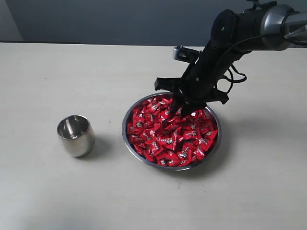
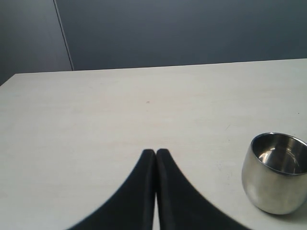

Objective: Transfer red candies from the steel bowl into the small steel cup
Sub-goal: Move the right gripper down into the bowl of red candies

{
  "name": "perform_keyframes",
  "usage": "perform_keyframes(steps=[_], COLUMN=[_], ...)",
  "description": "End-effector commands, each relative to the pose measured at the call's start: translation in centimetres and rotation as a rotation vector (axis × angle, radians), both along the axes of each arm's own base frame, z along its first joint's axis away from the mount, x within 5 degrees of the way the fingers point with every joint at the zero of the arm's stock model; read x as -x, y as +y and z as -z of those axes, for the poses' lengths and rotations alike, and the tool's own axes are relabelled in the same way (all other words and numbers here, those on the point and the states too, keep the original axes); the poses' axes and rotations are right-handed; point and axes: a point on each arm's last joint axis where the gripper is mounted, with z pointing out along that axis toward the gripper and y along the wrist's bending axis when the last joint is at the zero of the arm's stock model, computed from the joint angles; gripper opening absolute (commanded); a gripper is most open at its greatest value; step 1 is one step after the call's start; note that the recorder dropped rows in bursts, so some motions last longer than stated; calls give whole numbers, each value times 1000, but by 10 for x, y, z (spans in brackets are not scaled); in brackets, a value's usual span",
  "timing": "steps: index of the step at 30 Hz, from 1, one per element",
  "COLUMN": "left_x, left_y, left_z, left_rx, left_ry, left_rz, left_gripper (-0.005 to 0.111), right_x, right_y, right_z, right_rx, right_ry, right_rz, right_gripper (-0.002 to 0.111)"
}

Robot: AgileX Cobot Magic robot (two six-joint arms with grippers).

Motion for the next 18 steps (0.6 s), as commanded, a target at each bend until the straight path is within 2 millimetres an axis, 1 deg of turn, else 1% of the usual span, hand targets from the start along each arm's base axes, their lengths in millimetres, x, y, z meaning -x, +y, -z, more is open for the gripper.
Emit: perform_keyframes(steps=[1,3,6,14,18], left_x=[0,0,0,0,0], left_y=[0,0,0,0,0], left_z=[1,1,1,1,1], left_rx=[4,4,4,4,4], left_ry=[-3,-3,-3,-3,-3], left_rz=[-1,-1,-1,-1,-1], left_gripper=[0,0,0,0,0], right_x=[-2,-2,-1,-11,-10], right_y=[-5,-6,-7,-23,-23], right_z=[-13,-19,-22,-26,-25], right_rx=[-18,-23,-20,-92,-89], right_ry=[-22,-28,-13,65,80], right_rz=[19,40,82,202,200], right_gripper=[30,30,30,30,30])
